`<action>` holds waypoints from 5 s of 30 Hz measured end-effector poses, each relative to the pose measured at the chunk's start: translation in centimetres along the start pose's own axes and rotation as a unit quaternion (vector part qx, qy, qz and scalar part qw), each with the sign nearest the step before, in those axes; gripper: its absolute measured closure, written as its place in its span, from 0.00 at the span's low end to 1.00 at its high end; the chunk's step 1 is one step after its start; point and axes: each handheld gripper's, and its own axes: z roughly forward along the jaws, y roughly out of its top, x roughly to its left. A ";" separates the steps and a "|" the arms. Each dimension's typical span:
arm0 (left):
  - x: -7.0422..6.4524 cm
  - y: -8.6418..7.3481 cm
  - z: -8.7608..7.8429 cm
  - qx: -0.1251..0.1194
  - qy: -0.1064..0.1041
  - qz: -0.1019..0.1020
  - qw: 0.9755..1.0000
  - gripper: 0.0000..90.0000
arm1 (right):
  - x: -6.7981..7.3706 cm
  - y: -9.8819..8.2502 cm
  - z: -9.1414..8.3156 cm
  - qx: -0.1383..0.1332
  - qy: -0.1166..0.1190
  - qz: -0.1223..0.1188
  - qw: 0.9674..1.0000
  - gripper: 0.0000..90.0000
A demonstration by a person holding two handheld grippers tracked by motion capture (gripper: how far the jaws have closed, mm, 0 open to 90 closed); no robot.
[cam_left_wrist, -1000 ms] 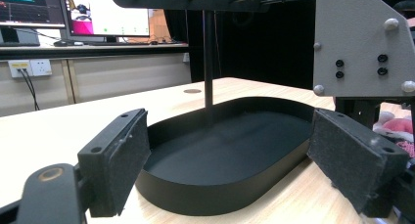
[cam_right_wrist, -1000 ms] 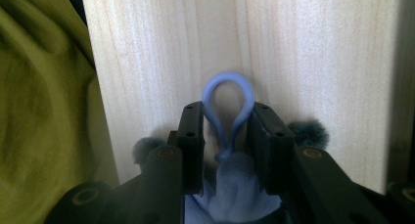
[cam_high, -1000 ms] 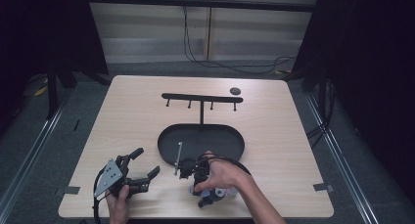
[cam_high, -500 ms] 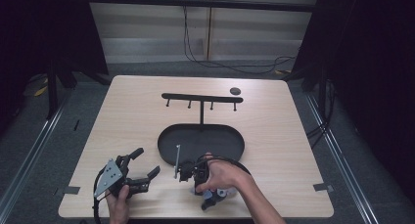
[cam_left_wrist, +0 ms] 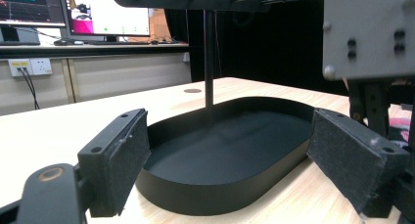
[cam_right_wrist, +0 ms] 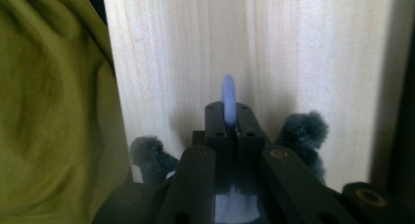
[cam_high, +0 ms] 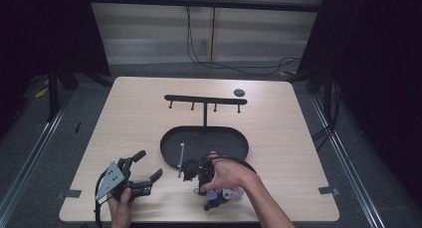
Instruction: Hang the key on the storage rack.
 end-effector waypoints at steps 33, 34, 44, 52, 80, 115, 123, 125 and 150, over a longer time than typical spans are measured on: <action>0.0 0.0 0.0 -0.001 0.001 -0.004 1.000 0.17 | 0.2 -2.3 -7.4 -0.021 -0.036 0.022 0.999 0.97; 0.0 0.0 0.0 -0.001 0.001 -0.003 1.000 0.17 | 0.2 -2.4 -7.9 -0.025 -0.040 0.023 0.999 0.97; -0.1 0.0 0.0 -0.001 0.002 -0.006 1.000 0.17 | 0.2 -2.9 -10.6 -0.047 -0.052 0.023 0.997 0.97; -0.1 0.0 0.0 0.000 0.002 -0.006 1.000 0.17 | 0.1 -3.3 -12.5 -0.069 -0.056 0.024 0.996 0.97; -0.1 0.0 0.0 0.000 0.002 -0.006 1.000 0.17 | -2.1 -3.2 -17.7 -0.092 -0.072 0.036 0.992 0.97; -0.1 0.0 0.1 -0.005 0.000 -0.007 1.000 0.17 | -8.3 -2.2 -18.9 -0.027 -0.095 0.082 0.992 0.97; -0.1 0.0 0.1 -0.004 -0.001 -0.004 1.000 0.17 | -9.6 -2.5 -18.9 -0.026 -0.093 0.094 0.991 0.97; 0.0 0.0 0.0 -0.002 -0.002 -0.002 1.000 0.17 | -9.8 -2.4 -18.9 -0.027 -0.097 0.094 0.991 0.97; 0.0 0.0 0.0 -0.002 -0.002 -0.002 1.000 0.17 | -12.4 -2.4 -18.3 -0.027 -0.109 0.121 0.986 0.97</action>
